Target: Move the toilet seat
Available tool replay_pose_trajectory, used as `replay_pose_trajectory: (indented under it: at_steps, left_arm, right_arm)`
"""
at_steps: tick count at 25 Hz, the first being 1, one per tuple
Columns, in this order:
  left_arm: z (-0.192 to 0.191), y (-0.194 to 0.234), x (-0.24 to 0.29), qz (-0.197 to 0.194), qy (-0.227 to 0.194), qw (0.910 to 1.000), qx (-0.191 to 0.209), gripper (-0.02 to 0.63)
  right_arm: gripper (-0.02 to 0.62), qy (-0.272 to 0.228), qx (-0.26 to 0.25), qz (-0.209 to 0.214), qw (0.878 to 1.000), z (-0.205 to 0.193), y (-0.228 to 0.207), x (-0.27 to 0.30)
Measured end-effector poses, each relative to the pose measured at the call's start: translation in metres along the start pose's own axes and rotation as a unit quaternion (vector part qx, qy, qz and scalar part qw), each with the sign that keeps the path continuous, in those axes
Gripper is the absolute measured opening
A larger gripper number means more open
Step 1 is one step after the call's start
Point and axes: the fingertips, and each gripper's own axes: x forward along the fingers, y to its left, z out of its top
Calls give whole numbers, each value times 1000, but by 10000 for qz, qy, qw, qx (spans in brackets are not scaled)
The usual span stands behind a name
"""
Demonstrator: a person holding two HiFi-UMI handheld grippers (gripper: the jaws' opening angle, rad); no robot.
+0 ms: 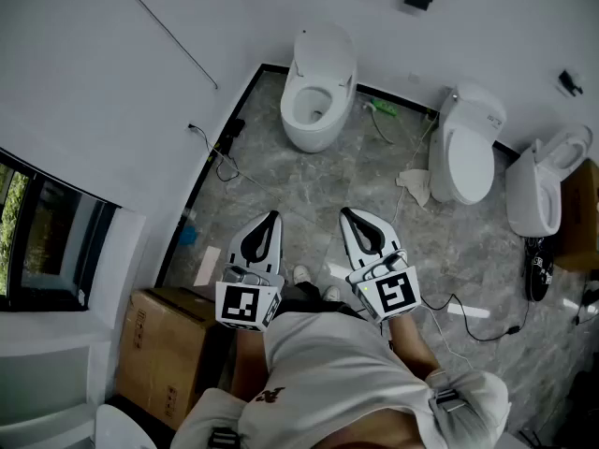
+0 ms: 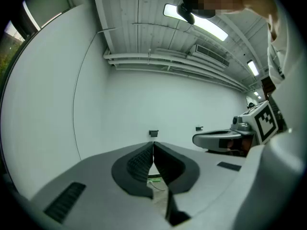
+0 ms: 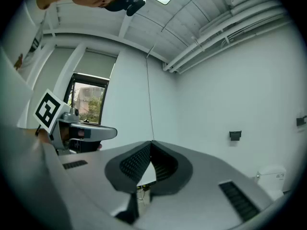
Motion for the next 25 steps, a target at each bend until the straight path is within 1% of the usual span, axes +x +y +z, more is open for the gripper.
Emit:
replay_pose_trajectory:
  at_steps: [3, 5, 8, 12, 18, 25]
  left_arm:
    - [0, 0, -1, 83, 9, 10000, 4, 23]
    - [0, 1, -3, 124, 21, 9999, -2, 23]
    - [-4, 6, -1, 153, 37, 9999, -16, 23]
    - [-7, 16, 4, 136, 20, 9999, -27, 23]
    - [-8, 50, 27, 105, -28, 9999, -18, 23]
    - [-3, 93, 55, -7, -102, 9999, -2, 23]
  right_arm:
    - [20, -222, 89, 148, 9996, 4, 5, -1]
    - [20, -193, 126, 147, 9996, 3, 5, -2]
    - [20, -306, 195, 188, 9992, 3, 7, 4]
    - [20, -253, 89, 180, 9995, 0, 8, 18]
    - [21, -187, -97, 77, 9997, -4, 1, 54]
    - [21, 49, -249, -116, 9996, -5, -12, 101]
